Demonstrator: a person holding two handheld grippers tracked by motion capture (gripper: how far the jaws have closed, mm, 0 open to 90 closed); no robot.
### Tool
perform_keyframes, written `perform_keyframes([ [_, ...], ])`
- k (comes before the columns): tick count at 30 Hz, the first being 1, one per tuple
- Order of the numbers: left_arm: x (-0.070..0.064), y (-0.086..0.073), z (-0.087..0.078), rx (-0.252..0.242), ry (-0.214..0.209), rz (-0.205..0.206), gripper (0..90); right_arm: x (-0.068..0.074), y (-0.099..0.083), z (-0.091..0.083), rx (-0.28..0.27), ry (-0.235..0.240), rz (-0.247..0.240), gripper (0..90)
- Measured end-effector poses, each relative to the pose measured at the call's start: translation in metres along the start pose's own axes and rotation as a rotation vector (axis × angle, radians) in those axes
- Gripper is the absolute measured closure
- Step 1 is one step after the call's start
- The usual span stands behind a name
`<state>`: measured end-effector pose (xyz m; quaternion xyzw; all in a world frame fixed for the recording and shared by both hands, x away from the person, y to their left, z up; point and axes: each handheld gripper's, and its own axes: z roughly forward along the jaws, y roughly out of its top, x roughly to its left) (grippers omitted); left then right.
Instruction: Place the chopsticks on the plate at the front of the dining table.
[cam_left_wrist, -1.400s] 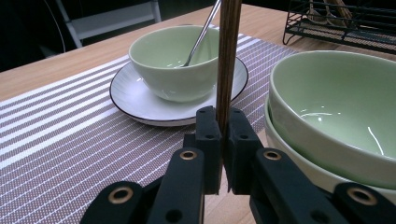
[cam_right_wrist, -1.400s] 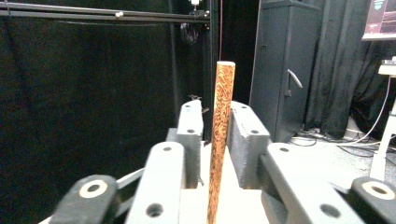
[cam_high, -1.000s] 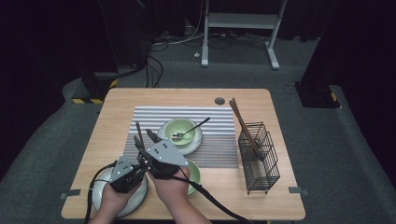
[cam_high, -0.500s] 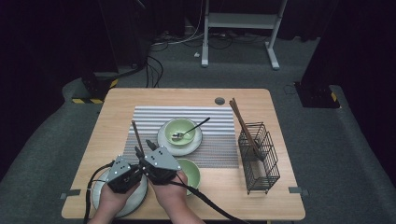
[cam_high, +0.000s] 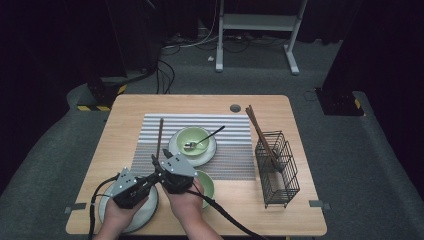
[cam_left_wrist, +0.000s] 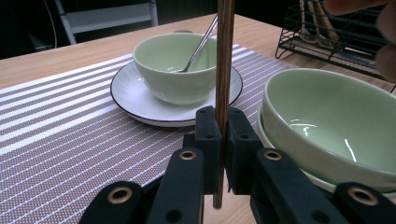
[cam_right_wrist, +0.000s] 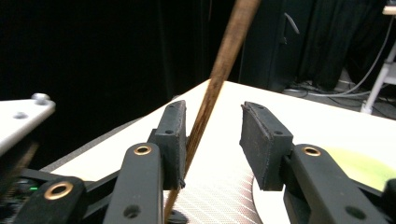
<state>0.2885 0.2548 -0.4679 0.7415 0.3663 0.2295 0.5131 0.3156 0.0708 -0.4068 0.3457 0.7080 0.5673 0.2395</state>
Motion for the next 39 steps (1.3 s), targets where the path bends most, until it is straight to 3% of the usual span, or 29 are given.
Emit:
perform_keyframes([
  [15, 0.000, -0.001, -0.003, -0.002, -0.013, -0.015, 84.8, -0.026, -0.016, 0.008, 0.063, -0.027, 0.083, 58.5],
  [25, -0.001, 0.000, -0.004, 0.003, -0.027, -0.025, 84.8, -0.030, -0.017, 0.007, 0.073, -0.018, 0.091, 57.1],
  [29, 0.001, -0.001, -0.002, 0.022, -0.005, -0.034, 85.0, -0.029, -0.015, 0.005, 0.067, -0.011, 0.092, 57.2],
  [36, 0.002, -0.002, -0.003, 0.002, 0.013, -0.039, 84.9, -0.031, -0.010, -0.001, 0.052, -0.016, 0.079, 56.3],
  [39, 0.003, -0.002, -0.003, 0.005, 0.026, -0.042, 84.9, -0.033, -0.008, -0.007, 0.051, -0.025, 0.050, 58.6],
])
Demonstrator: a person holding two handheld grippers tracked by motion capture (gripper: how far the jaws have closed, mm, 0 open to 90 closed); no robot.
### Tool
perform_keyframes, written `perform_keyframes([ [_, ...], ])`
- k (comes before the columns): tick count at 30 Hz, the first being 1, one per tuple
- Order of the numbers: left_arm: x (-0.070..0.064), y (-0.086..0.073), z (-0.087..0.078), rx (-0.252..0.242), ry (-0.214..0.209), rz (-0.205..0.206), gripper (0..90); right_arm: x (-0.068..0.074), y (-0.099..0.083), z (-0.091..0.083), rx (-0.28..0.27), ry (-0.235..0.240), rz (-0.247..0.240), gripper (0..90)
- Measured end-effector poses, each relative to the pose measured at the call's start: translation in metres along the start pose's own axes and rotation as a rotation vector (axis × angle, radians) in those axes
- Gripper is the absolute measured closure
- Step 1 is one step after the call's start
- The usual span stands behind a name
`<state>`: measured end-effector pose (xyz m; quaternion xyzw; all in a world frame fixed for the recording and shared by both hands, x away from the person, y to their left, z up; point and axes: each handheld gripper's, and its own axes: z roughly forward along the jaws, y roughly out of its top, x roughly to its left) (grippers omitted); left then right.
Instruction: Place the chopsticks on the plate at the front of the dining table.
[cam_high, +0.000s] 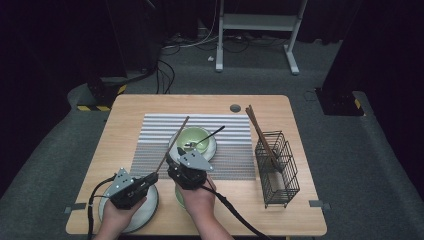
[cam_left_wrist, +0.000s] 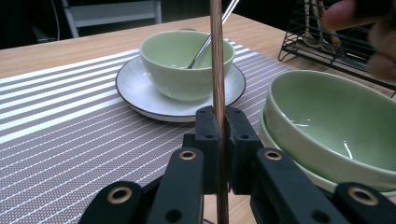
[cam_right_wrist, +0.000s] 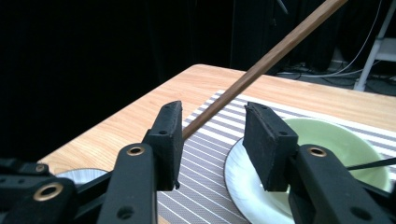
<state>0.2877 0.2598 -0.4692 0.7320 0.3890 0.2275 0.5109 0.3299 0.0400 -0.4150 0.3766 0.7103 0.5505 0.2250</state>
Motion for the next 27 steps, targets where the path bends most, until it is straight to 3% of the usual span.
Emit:
perform_keyframes([
  [8, 0.002, 0.000, 0.004, 0.026, 0.054, -0.025, 84.9, -0.016, -0.001, -0.020, 0.000, -0.034, -0.101, 61.2],
  [20, -0.011, 0.009, 0.011, 0.069, 0.132, -0.032, 84.9, -0.062, -0.012, -0.051, -0.013, -0.064, -0.076, 59.2],
  [27, -0.009, 0.014, 0.018, 0.110, 0.158, -0.061, 84.9, -0.076, -0.023, -0.063, -0.010, -0.093, -0.096, 60.1],
])
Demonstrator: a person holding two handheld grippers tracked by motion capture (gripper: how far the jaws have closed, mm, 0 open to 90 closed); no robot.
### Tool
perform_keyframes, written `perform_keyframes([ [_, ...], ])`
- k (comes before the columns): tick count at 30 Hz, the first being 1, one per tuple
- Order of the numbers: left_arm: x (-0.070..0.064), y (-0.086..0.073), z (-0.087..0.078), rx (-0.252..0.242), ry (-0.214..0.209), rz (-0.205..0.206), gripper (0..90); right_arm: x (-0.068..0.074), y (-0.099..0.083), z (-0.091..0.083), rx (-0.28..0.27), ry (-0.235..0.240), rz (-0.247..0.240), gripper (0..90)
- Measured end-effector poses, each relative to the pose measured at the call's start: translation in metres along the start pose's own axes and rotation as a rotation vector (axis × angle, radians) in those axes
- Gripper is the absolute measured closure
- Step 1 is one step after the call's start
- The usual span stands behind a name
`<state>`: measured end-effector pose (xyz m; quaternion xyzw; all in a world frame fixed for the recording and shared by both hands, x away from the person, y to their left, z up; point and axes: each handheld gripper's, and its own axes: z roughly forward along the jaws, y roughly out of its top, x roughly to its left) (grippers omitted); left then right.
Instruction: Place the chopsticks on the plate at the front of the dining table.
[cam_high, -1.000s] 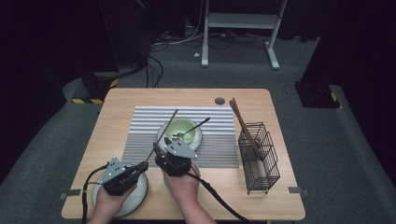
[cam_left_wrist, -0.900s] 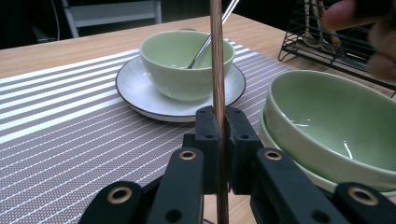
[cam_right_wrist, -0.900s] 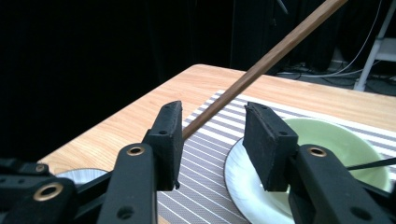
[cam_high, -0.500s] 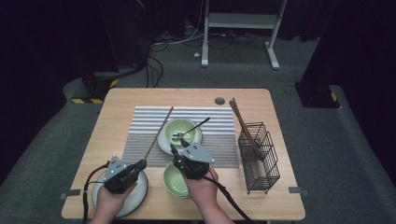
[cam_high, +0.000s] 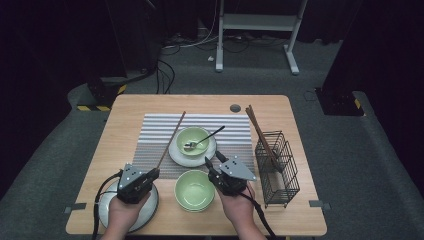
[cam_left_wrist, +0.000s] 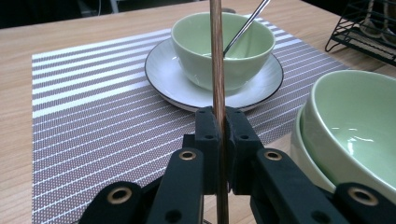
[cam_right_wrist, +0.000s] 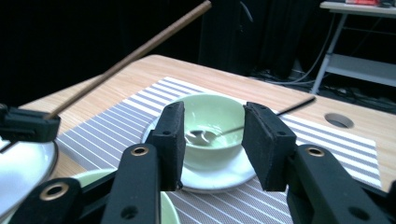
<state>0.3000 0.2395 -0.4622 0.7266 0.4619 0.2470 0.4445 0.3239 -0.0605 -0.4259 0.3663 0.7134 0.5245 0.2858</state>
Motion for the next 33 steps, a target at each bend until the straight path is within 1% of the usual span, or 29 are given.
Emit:
perform_keyframes([
  [1, -0.001, 0.000, 0.001, -0.006, 0.002, -0.014, 84.9, -0.001, -0.002, -0.001, 0.007, -0.002, 0.006, 60.3],
  [2, 0.000, 0.001, 0.001, 0.009, 0.000, -0.010, 84.9, -0.002, -0.003, -0.001, 0.010, -0.003, 0.011, 60.6],
  [4, 0.000, 0.003, 0.001, 0.017, -0.004, -0.018, 84.9, -0.004, -0.006, 0.000, 0.023, -0.017, 0.012, 60.8],
  [5, 0.000, 0.004, 0.000, 0.021, -0.002, -0.015, 84.9, -0.005, -0.006, 0.000, 0.028, -0.022, 0.011, 60.6],
  [7, -0.001, 0.006, 0.000, 0.025, 0.002, -0.010, 84.9, -0.008, -0.006, -0.002, 0.027, -0.024, 0.029, 59.9],
  [11, -0.002, 0.009, 0.002, 0.031, 0.008, -0.009, 84.9, -0.010, -0.009, -0.004, 0.020, -0.028, 0.036, 56.2],
  [13, -0.002, 0.010, 0.004, 0.042, 0.010, -0.001, 84.9, -0.012, -0.011, -0.006, 0.016, -0.032, 0.037, 55.8],
  [15, -0.002, 0.012, 0.007, 0.053, 0.008, -0.005, 84.9, -0.013, -0.012, -0.007, 0.016, -0.033, 0.045, 55.6],
  [17, -0.002, 0.013, 0.009, 0.061, 0.013, -0.001, 84.9, -0.013, -0.013, -0.008, 0.018, -0.035, 0.039, 55.6],
  [23, -0.001, 0.017, 0.018, 0.088, 0.016, 0.001, 85.0, -0.013, -0.014, -0.010, 0.020, -0.033, 0.042, 55.4],
  [26, -0.002, 0.019, 0.020, 0.092, 0.010, 0.002, 85.0, -0.013, -0.015, -0.010, 0.024, -0.033, 0.049, 55.4],
  [29, -0.003, 0.022, 0.022, 0.095, 0.012, 0.007, 85.1, -0.012, -0.016, -0.011, 0.023, -0.033, 0.045, 54.7],
  [33, -0.001, 0.024, 0.027, 0.105, 0.014, 0.006, 85.1, -0.014, -0.016, -0.012, 0.019, -0.035, 0.049, 54.1],
])
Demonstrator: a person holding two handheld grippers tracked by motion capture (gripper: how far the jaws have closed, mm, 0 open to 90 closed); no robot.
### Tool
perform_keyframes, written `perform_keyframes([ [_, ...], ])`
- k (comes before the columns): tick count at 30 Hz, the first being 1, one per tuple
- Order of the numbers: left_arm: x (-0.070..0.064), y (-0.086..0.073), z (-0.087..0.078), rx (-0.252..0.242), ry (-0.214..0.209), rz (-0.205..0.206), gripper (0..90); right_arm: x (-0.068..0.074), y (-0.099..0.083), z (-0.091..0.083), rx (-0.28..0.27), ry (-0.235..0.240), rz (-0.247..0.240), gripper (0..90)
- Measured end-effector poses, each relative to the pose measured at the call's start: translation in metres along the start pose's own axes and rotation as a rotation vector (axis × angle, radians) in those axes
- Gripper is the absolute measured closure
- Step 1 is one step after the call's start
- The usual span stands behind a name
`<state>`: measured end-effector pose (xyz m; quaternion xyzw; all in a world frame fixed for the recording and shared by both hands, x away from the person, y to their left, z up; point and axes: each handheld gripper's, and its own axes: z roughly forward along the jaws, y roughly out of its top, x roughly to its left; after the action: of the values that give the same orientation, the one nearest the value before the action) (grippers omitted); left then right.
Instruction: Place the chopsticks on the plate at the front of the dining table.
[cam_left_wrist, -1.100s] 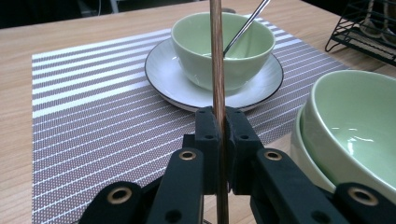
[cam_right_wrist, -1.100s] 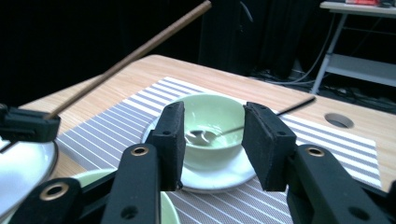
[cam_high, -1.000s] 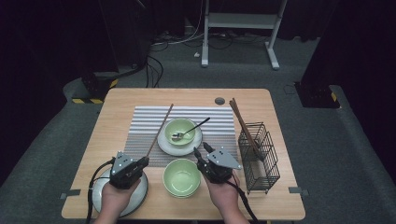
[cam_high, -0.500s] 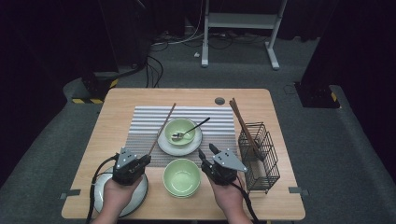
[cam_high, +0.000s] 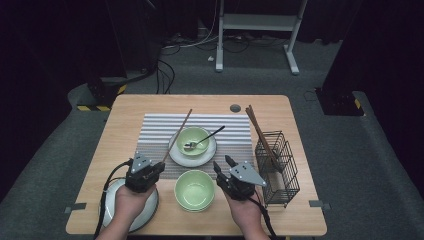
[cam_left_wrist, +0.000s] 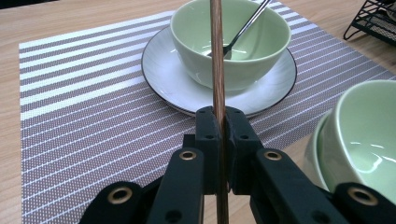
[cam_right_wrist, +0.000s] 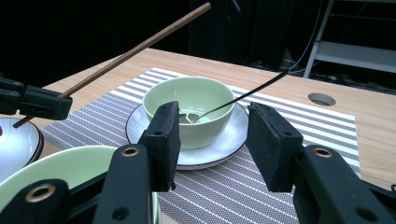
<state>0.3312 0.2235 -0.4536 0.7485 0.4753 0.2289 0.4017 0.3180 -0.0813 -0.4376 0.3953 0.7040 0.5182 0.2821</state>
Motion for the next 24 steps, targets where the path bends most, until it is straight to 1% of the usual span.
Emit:
perform_keyframes([
  [2, 0.002, 0.001, 0.004, 0.013, 0.002, -0.007, 85.0, -0.002, 0.000, 0.000, 0.002, 0.002, 0.018, 54.1],
  [8, 0.009, 0.004, 0.013, 0.037, 0.023, -0.029, 85.1, -0.004, -0.002, 0.001, 0.003, -0.003, 0.017, 53.8],
  [10, 0.011, 0.006, 0.015, 0.046, 0.028, -0.027, 85.1, -0.004, -0.002, 0.000, 0.004, -0.004, 0.019, 54.0],
  [12, 0.011, 0.008, 0.017, 0.048, 0.023, -0.026, 85.1, -0.004, -0.001, 0.000, 0.000, 0.004, 0.032, 54.1],
  [14, 0.010, 0.010, 0.018, 0.049, 0.029, -0.015, 85.1, -0.002, 0.000, -0.001, -0.006, 0.007, 0.027, 54.1],
  [19, 0.013, 0.011, 0.023, 0.050, 0.038, -0.027, 85.1, 0.001, 0.000, -0.001, -0.008, 0.011, 0.014, 54.0],
  [21, 0.016, 0.012, 0.026, 0.062, 0.046, -0.034, 85.1, 0.001, 0.000, 0.000, -0.007, 0.014, 0.026, 54.0],
  [24, 0.018, 0.011, 0.029, 0.075, 0.055, -0.030, 85.1, 0.002, -0.001, 0.002, -0.005, 0.012, 0.024, 53.9],
])
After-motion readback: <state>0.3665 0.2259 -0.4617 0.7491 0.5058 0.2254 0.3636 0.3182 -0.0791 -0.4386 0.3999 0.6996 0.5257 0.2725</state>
